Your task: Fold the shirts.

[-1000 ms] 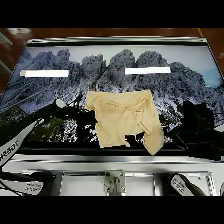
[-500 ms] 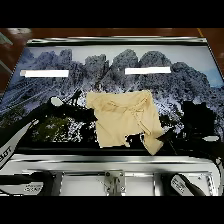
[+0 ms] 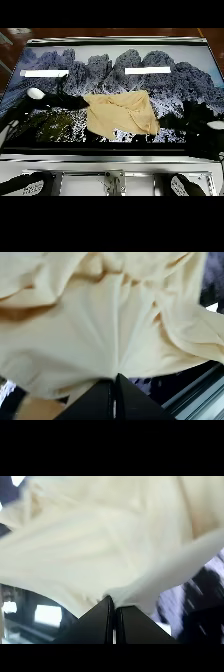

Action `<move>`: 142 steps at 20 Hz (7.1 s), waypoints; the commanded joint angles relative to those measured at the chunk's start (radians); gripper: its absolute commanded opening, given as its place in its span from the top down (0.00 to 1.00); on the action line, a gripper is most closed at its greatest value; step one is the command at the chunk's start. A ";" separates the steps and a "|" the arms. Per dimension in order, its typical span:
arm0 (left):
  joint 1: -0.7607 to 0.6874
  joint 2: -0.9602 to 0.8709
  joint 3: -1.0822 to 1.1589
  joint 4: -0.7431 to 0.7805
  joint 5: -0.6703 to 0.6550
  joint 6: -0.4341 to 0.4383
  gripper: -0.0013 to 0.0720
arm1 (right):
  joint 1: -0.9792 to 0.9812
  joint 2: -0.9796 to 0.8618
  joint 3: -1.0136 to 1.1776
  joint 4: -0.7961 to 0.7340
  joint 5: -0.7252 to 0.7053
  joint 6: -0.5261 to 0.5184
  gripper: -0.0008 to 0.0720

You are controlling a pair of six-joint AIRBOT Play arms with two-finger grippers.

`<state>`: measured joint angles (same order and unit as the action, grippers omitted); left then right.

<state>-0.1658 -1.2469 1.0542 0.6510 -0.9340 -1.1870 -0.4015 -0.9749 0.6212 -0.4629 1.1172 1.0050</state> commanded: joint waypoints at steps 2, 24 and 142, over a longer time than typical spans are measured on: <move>0.098 0.315 0.304 -0.048 0.112 0.035 0.93 | 0.010 0.201 0.463 0.289 -0.163 -0.104 0.90; 0.204 0.570 0.557 0.424 -0.333 -0.258 0.93 | 0.011 0.354 0.912 -0.705 0.336 0.478 0.90; 0.453 -0.184 0.150 0.290 -0.214 -0.222 0.17 | 0.422 -0.723 1.056 -0.762 -0.023 0.503 0.17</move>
<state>0.2363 -1.4082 1.1366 0.9325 -0.9840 -1.4086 0.0494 -1.7393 1.6424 -1.1843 0.9604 1.6066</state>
